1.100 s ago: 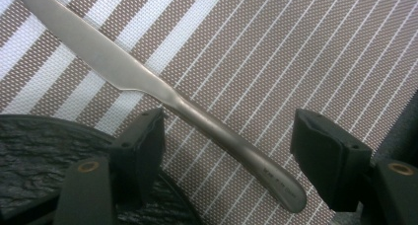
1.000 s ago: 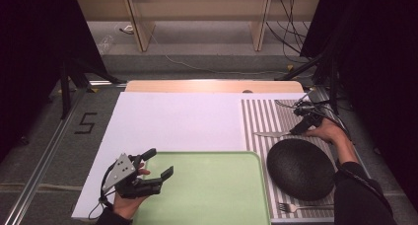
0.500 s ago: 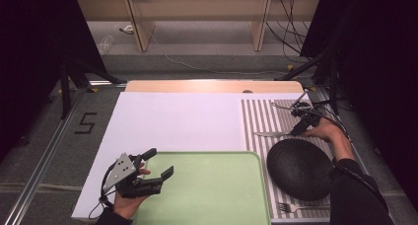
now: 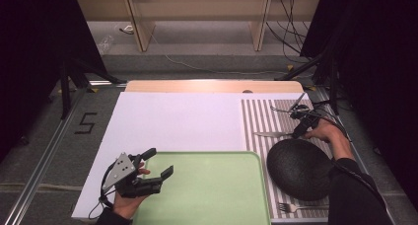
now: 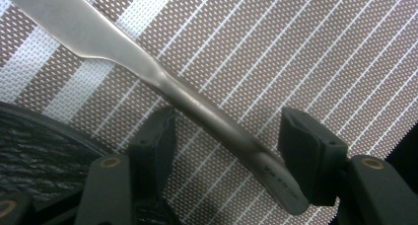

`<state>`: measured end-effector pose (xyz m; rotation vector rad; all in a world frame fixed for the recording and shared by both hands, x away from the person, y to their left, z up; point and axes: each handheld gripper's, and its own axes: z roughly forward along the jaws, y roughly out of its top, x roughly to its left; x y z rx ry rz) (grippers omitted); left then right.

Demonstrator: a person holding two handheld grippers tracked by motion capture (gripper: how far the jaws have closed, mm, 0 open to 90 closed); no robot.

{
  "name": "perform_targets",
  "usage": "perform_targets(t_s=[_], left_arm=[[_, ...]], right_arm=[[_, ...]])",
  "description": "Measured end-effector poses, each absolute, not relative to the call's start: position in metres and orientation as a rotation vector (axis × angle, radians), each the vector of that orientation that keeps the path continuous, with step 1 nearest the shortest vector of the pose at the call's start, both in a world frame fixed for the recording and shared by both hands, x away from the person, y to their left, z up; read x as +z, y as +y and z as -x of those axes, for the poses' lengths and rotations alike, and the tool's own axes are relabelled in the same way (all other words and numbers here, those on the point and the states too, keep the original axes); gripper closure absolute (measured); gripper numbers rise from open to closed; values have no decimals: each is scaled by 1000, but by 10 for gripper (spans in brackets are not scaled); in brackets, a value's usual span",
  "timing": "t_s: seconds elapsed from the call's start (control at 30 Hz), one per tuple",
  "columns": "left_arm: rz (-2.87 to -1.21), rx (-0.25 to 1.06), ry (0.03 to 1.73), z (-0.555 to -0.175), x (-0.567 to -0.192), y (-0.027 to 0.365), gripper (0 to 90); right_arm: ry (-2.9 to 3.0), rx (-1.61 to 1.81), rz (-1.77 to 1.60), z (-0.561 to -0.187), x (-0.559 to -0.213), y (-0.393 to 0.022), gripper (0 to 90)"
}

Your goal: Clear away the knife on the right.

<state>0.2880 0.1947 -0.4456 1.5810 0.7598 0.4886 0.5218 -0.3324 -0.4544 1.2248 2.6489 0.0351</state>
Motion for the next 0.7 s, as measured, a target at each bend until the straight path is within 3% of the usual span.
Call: perform_targets(t_s=[0.37, 0.7], left_arm=[[-1578, 489, 757, -288, -445, 195, 171], [-1585, 492, 750, -288, -445, 194, 172]], right_arm=[[2669, 32, -1216, -524, -455, -328, 480], [2686, 14, -1196, -524, -455, -326, 492]])
